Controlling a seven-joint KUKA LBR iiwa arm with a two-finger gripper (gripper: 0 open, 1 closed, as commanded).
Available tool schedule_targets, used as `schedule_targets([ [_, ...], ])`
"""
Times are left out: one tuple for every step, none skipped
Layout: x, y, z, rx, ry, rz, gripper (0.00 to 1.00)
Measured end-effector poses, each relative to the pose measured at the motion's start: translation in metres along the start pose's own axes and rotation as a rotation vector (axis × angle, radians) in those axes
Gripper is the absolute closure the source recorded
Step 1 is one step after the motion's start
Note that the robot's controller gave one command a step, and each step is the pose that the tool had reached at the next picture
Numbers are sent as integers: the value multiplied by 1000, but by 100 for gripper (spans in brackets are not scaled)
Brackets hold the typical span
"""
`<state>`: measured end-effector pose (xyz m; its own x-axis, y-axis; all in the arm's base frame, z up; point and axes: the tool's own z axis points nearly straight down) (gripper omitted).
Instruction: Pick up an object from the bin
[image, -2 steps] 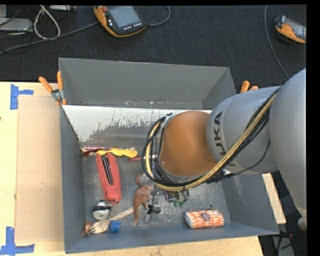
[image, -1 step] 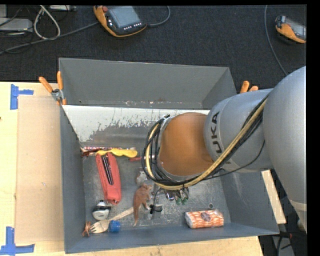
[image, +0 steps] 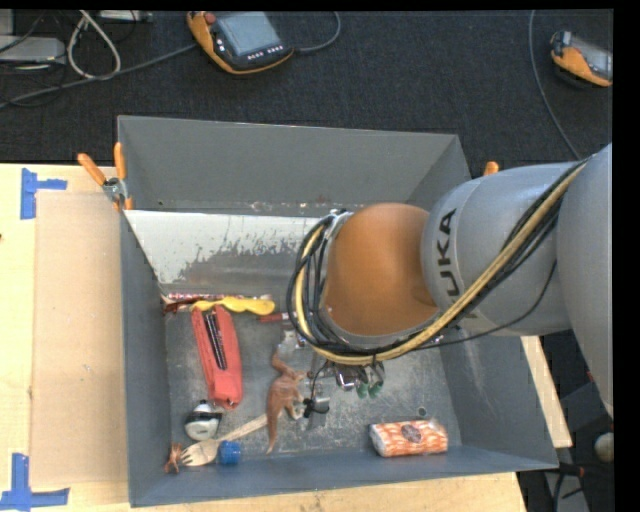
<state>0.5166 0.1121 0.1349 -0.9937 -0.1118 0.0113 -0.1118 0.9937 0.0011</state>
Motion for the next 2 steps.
schedule_targets([
  [-8, -9, 20, 1, -10, -110, 0],
  [-6, -18, 43, -1, -8, -156, 0],
])
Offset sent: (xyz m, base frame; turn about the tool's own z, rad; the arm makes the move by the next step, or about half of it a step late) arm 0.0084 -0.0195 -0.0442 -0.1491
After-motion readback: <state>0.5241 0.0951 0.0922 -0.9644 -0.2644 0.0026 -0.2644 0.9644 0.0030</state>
